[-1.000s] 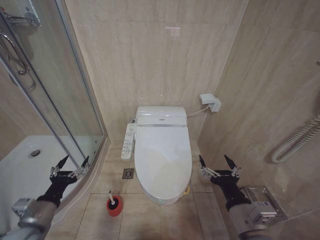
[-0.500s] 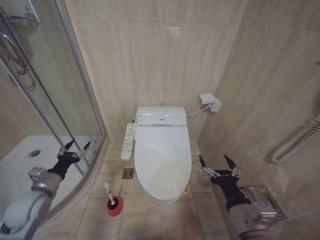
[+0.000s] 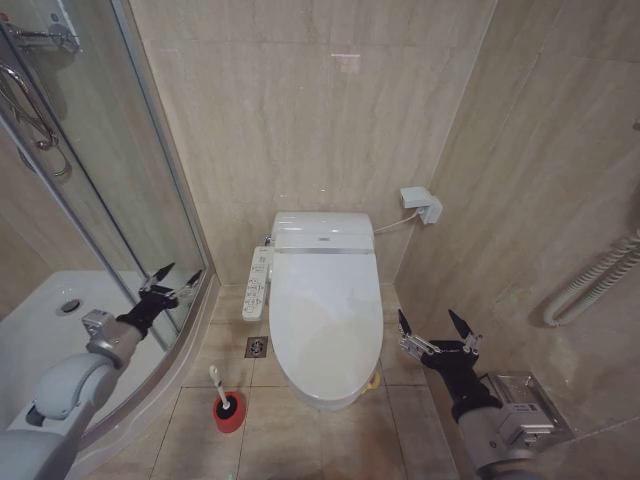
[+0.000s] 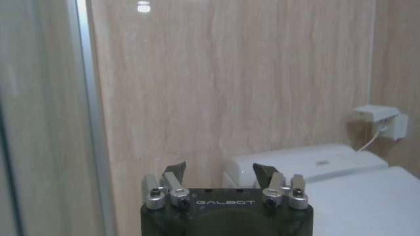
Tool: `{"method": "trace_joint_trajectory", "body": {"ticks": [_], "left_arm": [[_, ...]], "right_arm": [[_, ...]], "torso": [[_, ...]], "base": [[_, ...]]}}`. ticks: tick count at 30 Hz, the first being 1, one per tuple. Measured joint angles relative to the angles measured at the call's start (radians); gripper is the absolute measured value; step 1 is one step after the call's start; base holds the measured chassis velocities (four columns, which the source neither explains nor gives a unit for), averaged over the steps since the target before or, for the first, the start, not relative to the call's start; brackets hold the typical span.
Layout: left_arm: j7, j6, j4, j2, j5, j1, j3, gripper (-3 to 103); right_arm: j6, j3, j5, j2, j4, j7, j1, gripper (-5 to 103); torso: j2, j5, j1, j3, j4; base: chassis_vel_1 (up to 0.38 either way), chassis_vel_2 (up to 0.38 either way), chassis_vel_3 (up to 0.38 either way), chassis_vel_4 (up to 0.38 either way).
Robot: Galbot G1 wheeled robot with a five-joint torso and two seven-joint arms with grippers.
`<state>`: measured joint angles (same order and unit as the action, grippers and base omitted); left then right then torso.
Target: Open the toilet lid, clean the toilet bowl with a toilet brush, close the toilet lid, and flush.
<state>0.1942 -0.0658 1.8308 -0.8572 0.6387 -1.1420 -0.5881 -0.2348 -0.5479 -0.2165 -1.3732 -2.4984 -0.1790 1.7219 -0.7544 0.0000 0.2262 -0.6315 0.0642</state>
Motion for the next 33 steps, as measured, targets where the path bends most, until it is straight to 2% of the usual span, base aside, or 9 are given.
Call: {"method": "trace_joint_trajectory", "body": {"ticks": [7,8,13,14,19,21,22,28,33], "left_arm": [[0.039,0.039,-0.068,0.02,0.012,0.068,0.01,74],[0.049,0.049,-0.087,0.027,0.015,0.087,0.019,49],[0.073,0.083,-0.193,0.047,0.051,0.211,0.1,49],[0.079,0.089,-0.212,0.047,0.056,0.229,0.112,23],[0.105,0.109,-0.285,0.042,0.065,0.294,0.16,23],[0.119,0.14,-0.364,0.03,0.068,0.363,0.208,23],[0.12,0.15,-0.387,0.025,0.07,0.384,0.221,1],[0.135,0.207,-0.574,-0.012,0.067,0.556,0.345,1],[0.144,0.227,-0.644,-0.03,0.065,0.621,0.416,0]], "right_arm": [[0.0,0.0,0.0,0.0,0.0,0.0,0.0,100],[0.0,0.0,0.0,0.0,0.0,0.0,0.0,100],[0.0,0.0,0.0,0.0,0.0,0.0,0.0,100],[0.0,0.0,0.0,0.0,0.0,0.0,0.0,100],[0.0,0.0,0.0,0.0,0.0,0.0,0.0,100],[0.0,0.0,0.0,0.0,0.0,0.0,0.0,100],[0.0,0.0,0.0,0.0,0.0,0.0,0.0,100],[0.0,0.0,0.0,0.0,0.0,0.0,0.0,100],[0.0,0.0,0.0,0.0,0.0,0.0,0.0,100]], "torso": [[0.0,0.0,0.0,0.0,-0.0004],[0.0,0.0,0.0,0.0,-0.0005],[0.0,0.0,0.0,0.0,0.0001],[0.0,-0.0001,0.0,0.0,0.0001],[0.0,0.0,0.0,0.0,-0.0004],[0.0,0.0,0.0,0.0,-0.0003],[0.0,-0.0001,0.0,0.0,-0.0002],[0.0,0.0001,0.0,0.0,0.0],[0.0,0.0002,0.0,0.0,-0.0002]], "base": [[0.0,0.0,0.0,0.0],[0.0,0.0,0.0,0.0],[0.0,0.0,0.0,0.0],[0.0,0.0,0.0,0.0],[0.0,0.0,0.0,0.0],[0.0,0.0,0.0,0.0],[0.0,0.0,0.0,0.0],[0.0,0.0,0.0,0.0],[0.0,0.0,0.0,0.0]]}}
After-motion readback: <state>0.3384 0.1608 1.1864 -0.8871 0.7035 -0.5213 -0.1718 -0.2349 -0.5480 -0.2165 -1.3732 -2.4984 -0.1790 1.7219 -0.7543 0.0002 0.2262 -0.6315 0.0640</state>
